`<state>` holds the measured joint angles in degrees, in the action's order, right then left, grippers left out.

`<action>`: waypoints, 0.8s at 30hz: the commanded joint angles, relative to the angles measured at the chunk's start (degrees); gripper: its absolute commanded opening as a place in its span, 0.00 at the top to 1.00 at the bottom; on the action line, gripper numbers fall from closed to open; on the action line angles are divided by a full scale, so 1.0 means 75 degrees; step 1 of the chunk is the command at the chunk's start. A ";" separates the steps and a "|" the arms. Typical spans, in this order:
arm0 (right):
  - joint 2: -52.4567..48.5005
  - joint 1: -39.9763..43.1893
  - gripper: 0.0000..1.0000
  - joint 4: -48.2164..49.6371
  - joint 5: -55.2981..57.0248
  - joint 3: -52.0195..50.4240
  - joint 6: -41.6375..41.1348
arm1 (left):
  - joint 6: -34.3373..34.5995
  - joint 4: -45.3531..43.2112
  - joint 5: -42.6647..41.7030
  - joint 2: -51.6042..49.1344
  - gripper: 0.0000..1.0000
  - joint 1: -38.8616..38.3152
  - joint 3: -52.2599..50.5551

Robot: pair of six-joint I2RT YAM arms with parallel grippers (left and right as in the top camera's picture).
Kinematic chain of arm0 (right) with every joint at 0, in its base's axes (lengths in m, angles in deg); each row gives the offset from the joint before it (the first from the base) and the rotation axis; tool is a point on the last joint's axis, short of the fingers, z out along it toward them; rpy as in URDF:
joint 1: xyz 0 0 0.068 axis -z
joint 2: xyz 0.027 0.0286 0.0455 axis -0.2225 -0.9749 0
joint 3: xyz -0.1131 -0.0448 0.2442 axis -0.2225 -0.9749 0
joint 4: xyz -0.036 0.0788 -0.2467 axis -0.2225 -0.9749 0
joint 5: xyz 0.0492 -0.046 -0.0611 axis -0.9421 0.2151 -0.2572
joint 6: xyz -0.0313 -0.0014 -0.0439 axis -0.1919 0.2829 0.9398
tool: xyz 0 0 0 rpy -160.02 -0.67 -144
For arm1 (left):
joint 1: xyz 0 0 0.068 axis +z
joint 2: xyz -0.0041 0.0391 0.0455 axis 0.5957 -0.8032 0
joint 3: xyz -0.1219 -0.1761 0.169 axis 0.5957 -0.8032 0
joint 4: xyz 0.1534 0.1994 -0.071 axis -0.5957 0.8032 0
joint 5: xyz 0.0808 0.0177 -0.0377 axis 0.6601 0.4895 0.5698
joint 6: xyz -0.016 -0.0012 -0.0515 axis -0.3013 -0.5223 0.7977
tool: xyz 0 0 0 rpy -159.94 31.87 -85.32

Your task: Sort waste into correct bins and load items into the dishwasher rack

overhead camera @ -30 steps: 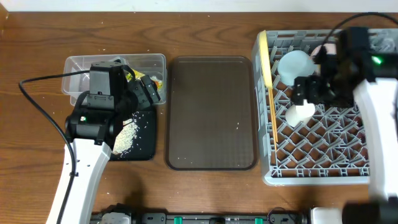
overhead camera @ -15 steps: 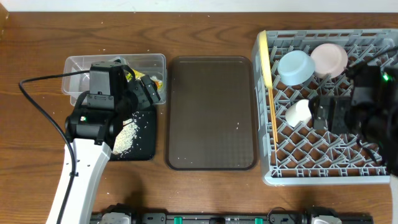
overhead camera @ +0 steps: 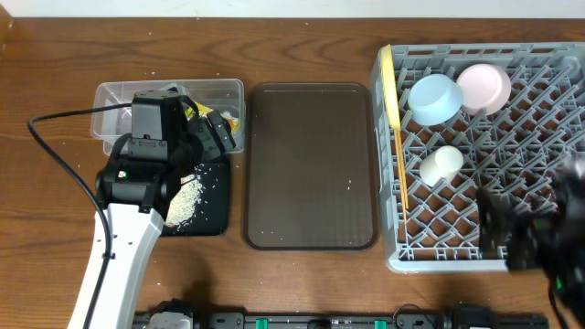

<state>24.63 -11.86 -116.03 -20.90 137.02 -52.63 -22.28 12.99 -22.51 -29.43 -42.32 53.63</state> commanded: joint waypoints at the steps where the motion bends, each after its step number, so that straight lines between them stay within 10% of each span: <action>1: 0.1000 0.0050 0.01 0.0370 0.0070 -0.0565 0.0035 | -0.0012 0.0003 0.0044 0.0000 0.10 0.0029 0.0090; 24: 0.5692 -0.0143 0.01 0.7306 -0.0076 -0.7836 -0.0175 | -0.0012 0.0003 0.0044 0.0000 0.10 0.0029 0.0090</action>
<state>66.60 -12.35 -64.77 -21.38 83.77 -53.16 -22.28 12.99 -22.51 -29.43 -42.32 53.63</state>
